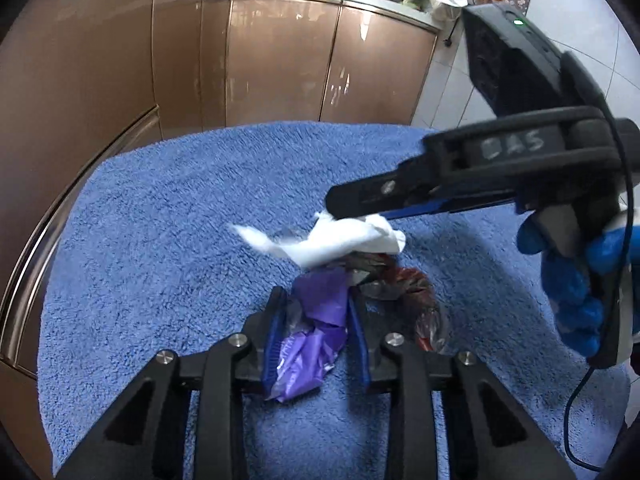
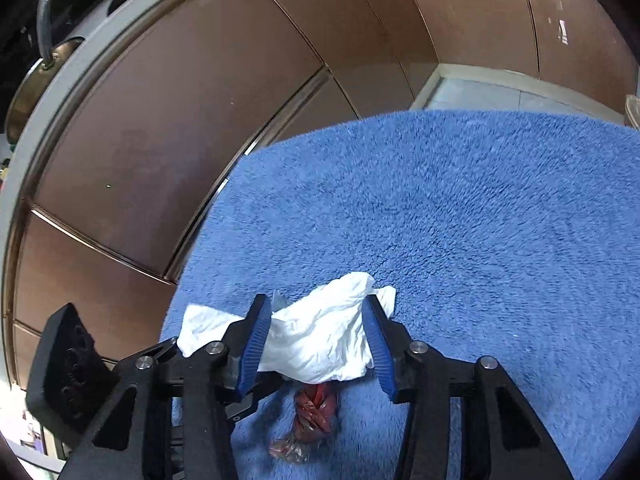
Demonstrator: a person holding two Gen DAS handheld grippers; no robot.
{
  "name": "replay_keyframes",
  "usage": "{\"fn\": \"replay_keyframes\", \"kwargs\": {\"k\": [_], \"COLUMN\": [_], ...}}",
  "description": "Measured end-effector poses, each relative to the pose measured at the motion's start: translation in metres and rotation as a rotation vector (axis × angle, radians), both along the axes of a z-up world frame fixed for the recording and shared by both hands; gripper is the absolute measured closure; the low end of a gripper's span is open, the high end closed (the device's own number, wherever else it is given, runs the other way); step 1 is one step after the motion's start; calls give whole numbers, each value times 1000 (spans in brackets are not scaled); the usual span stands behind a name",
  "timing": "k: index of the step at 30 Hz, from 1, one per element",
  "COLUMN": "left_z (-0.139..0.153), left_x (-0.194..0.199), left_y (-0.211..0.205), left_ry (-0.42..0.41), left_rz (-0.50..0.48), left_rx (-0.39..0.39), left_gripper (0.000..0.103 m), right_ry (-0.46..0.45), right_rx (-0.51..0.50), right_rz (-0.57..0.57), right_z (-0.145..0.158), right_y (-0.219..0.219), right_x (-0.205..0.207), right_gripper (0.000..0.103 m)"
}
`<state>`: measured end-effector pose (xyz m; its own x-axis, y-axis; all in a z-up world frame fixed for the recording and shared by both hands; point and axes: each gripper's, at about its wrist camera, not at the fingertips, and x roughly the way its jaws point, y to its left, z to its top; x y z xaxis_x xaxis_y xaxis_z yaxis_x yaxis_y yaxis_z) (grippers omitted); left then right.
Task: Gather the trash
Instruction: 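Grasp the purple wrapper with the left gripper while the right grasps the white tissue, then carry both items over the white bin and open both grippers to drop them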
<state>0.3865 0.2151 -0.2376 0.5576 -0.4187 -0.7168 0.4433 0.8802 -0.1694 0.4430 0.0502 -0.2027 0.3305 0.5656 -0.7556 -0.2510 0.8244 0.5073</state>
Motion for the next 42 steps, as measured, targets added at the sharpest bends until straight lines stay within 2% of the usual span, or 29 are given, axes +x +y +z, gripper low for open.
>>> {"fn": "replay_keyframes", "kwargs": {"k": [1,5,8,13,18,24,29,35,42], "left_z": [1,1,2,12,41,78,102,121,119], "left_x": [-1,-5,-8,-27,-63,-99,-124,-137,-134], "left_y": [0,-8,-15,-18,-10,4,-5,-56,-174], "left_ry": [-2,-25,-43,-37,-82,-143,-174,-157,-79], "left_rz": [-1,4,13,42,57,86,84,15,-151], "left_rx": [7,59,102,104,89,54,24,-46,-82], "left_gripper": [75,75,75,76,76,76,76,76,76], "right_ry": [12,29,38,-19,-100,-212,-300,-390,-426], "right_rx": [-6,-22,-2,6,-4,-41,-83,-130,-215], "right_rz": [-2,-15,-35,-64,-79,-76,-76,-146,-352], "right_z": [-4,-15,-14,15,50,92,114,140,139], "right_y": [2,-1,-13,-37,-54,-70,-88,-149,-253], "right_x": [2,6,4,-19,-49,-109,-157,-218,-264], "right_gripper": [64,87,92,94,94,94,94,94,94]}}
